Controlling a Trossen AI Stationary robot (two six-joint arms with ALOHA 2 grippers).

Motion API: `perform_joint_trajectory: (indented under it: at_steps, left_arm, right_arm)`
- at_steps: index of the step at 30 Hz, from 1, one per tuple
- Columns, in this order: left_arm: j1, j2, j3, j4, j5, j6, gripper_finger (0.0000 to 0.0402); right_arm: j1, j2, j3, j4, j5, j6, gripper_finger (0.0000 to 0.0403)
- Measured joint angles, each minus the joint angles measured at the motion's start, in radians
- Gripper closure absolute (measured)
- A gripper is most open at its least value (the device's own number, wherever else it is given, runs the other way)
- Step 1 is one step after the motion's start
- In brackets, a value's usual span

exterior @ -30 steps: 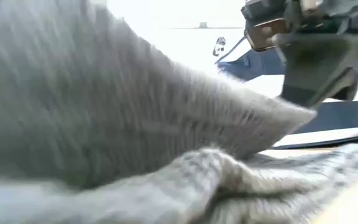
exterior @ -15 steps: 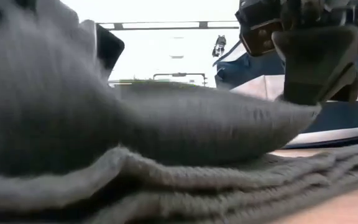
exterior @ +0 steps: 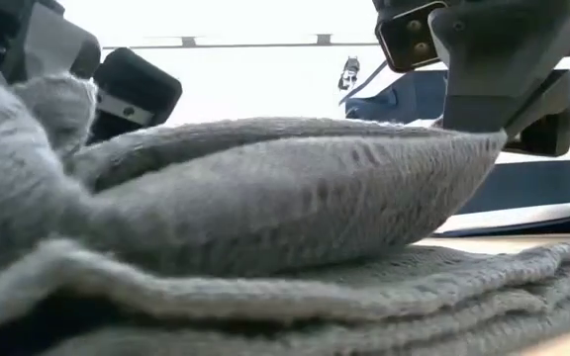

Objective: Fold kitchen towel into neat rectangle
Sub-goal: Fold the gray towel

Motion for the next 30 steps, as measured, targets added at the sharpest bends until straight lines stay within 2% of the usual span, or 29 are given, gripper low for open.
perform_joint_trajectory:
  at_steps: [10,12,18,25,28,30]
  left_arm:
    - [0.0,0.0,-0.035,0.008,0.034,-0.01,0.0393]
    - [0.0,0.0,-0.035,0.007,0.035,-0.009,0.039]
    - [0.0,-0.015,-0.035,-0.017,0.029,0.005,0.0359]
    - [-0.018,-0.087,-0.036,-0.103,0.023,-0.014,0.0319]
    - [-0.043,-0.12,-0.036,-0.113,0.028,-0.016,0.0305]
    - [-0.055,-0.137,-0.034,-0.111,0.028,-0.016,0.0296]
  right_arm:
    - [0.034,0.066,0.001,0.098,-0.007,0.017,0.0388]
    - [0.038,0.069,0.0,0.112,-0.003,0.01,0.0373]
    - [0.038,0.057,0.0,0.134,0.096,-0.028,0.0306]
    - [0.043,0.056,0.0,0.128,0.045,-0.105,0.0228]
    - [0.05,0.037,0.013,0.114,0.053,-0.222,0.0208]
    - [0.062,0.026,0.049,0.094,0.102,-0.342,0.0203]
